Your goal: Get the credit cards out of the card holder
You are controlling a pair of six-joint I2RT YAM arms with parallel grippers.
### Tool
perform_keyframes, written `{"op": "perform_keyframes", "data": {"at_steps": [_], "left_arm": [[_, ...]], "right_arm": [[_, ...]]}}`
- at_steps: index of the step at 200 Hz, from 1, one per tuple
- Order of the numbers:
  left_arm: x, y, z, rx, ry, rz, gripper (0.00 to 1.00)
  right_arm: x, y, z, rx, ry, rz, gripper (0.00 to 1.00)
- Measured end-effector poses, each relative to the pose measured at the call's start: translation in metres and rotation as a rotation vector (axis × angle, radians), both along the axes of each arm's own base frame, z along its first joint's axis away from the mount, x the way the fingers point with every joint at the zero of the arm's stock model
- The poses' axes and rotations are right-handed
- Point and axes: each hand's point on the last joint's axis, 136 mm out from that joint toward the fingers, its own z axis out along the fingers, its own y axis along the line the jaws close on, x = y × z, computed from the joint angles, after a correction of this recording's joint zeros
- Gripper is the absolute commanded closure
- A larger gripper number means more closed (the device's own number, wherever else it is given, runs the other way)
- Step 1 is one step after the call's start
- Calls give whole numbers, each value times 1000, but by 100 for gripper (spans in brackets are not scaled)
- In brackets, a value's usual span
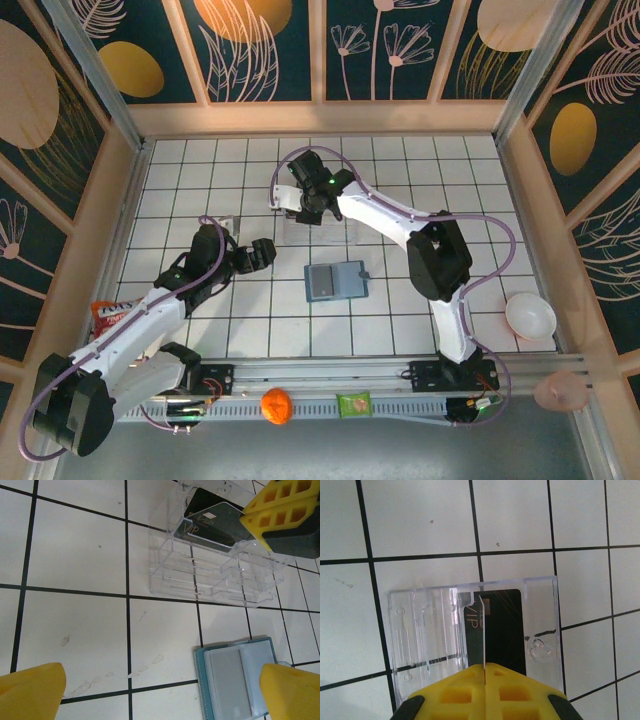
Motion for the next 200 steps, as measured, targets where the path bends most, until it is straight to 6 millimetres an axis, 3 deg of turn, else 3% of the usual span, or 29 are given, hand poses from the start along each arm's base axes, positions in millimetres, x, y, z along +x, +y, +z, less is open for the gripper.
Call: {"op": "perform_keyframes", "data": {"at_steps": [34,109,142,169,186,200], "left_arm": [[0,0,0,0,0,0,1],[0,0,3,-6,-10,0,1],[3,-1,11,-28,-37,8,1],[4,-1,7,-44,-42,20,1],[3,2,1,-42,-37,36,1],[2,3,-3,-40,-35,44,1]], "right_arm": [[11,3,3,24,-48,-31,72],[28,15,26,158,-124,-108,64],[13,18,64,388,-64,-206,63],[-13,1,97,616,21,-336,61],[-28,-15,102,719,99,-445,60],[-42,-28,90,760,185,-527,60]]}}
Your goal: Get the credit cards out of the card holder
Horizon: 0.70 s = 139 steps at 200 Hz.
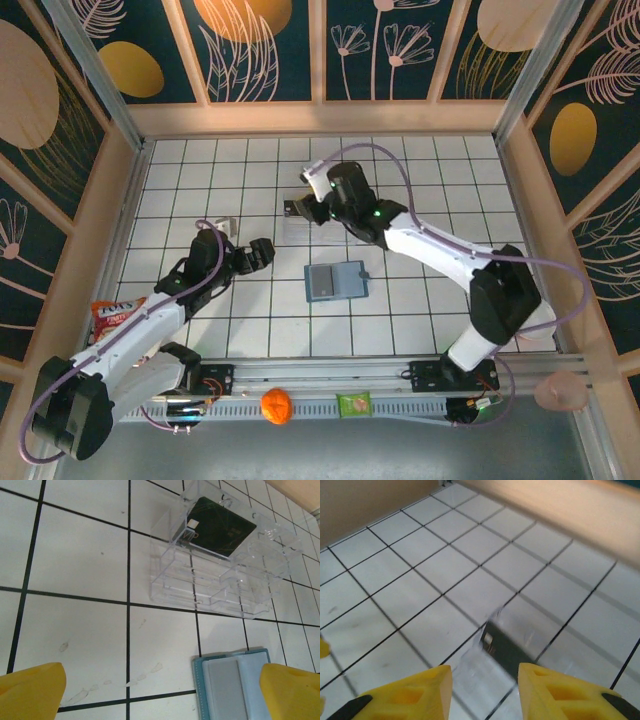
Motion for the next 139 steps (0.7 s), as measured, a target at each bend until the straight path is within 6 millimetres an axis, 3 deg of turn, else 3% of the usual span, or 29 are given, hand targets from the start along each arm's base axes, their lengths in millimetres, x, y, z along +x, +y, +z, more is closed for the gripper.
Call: {"op": "perform_keyframes", "data": {"at_steps": [13,43,66,102,139], "left_arm": [[-1,1,-2,-2,-3,4,1],[-3,2,-7,-13,-7,7,1],[-7,3,-17,-17,8,9,1],[-11,5,-28,-13,26,12,1],[-15,3,-33,-22,38,0,3]], "right_arm": [[-13,-8,-22,27,107,-31,60],[-52,-23,-96,-22,359,-83,60],[-92,-12,-137,-115,464,-55,62],[-132,7,-165,-215,492,4,64],[-136,5,-184,-307,470,-27,69]]}}
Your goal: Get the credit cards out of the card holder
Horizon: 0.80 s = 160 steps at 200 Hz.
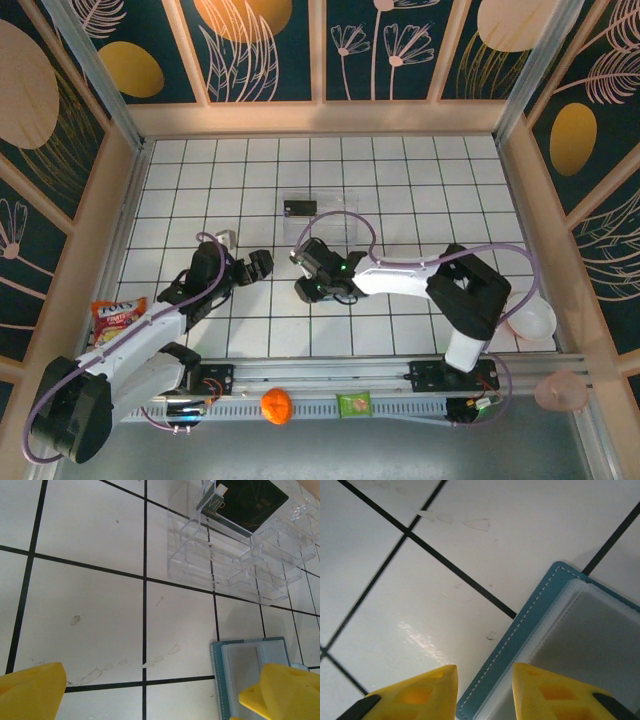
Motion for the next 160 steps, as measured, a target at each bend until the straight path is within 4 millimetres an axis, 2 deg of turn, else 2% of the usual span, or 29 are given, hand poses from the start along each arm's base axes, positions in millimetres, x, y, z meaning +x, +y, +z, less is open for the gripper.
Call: {"op": "perform_keyframes", "data": {"at_steps": [60,121,160], "left_arm": [[1,-8,0,-28,1,-30,6],[1,-14,-5,-44,22,-55,8],[1,-20,-5,-63,24,-78,10]], "right_arm": [[5,-9,-3,-54,-43,-28,72],[8,-15,-5,-79,-56,-44,71],[7,-15,-6,-77,-51,-50,90]]}}
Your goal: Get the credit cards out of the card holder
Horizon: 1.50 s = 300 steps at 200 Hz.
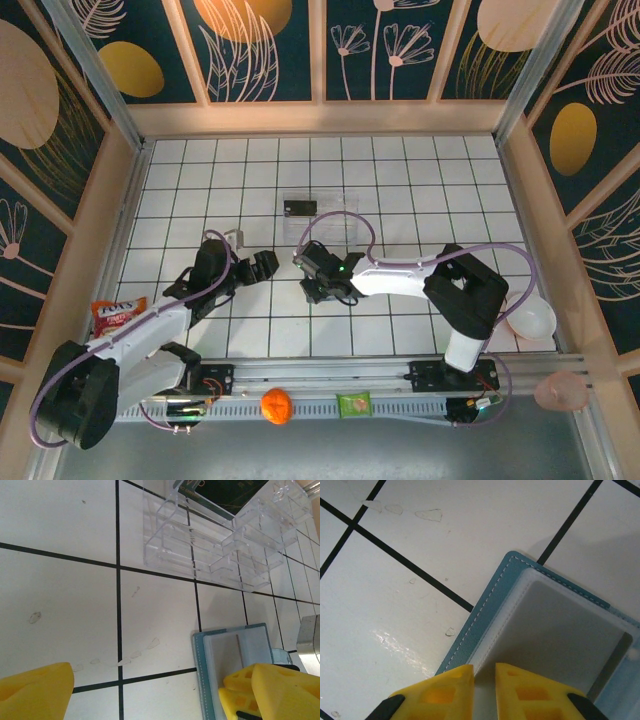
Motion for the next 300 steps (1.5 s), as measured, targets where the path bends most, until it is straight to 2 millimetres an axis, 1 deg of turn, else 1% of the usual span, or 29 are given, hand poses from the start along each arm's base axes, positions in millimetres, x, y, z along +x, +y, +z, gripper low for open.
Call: {"op": "perform_keyframes", "data": {"at_steps": [18,33,47,66,84,103,116,128,152,171,191,216,268,300], "left_arm": [[-1,-4,0,-8,2,-16,11],[-3,-9,-2,-9,6,-33,13],[-8,-18,-5,-6,13,-64,14],[-14,-32,-10,-11,25,-107,19],[-17,-41,-12,-25,33,-134,22],[-18,-46,-13,-31,33,-146,20],[-17,-46,-12,-28,30,-146,15],[-15,-44,-11,-19,24,-131,11],[-8,-40,1,-2,-16,-103,1],[-4,-37,10,7,-44,-86,1],[-3,-34,10,19,-47,-75,1],[-5,-32,6,34,-36,-71,1],[-4,-31,6,39,-39,-69,1],[-4,-31,6,39,-39,-69,2]], "right_arm": [[-1,1,0,10,7,-3,100],[-1,3,0,17,4,2,100],[-1,4,0,30,5,3,100],[0,2,3,71,10,0,100],[5,-5,12,117,10,-25,100],[17,-12,28,168,-10,-66,100],[22,-13,37,190,-24,-78,87],[21,-11,40,193,-28,-69,79],[12,-2,30,145,-17,-29,69],[3,1,13,87,-1,-10,66],[-5,-3,1,32,10,2,64],[-5,-2,3,14,-10,2,63],[-6,-9,1,-27,-27,-7,63],[-6,-9,0,-30,-25,-7,64]]}}
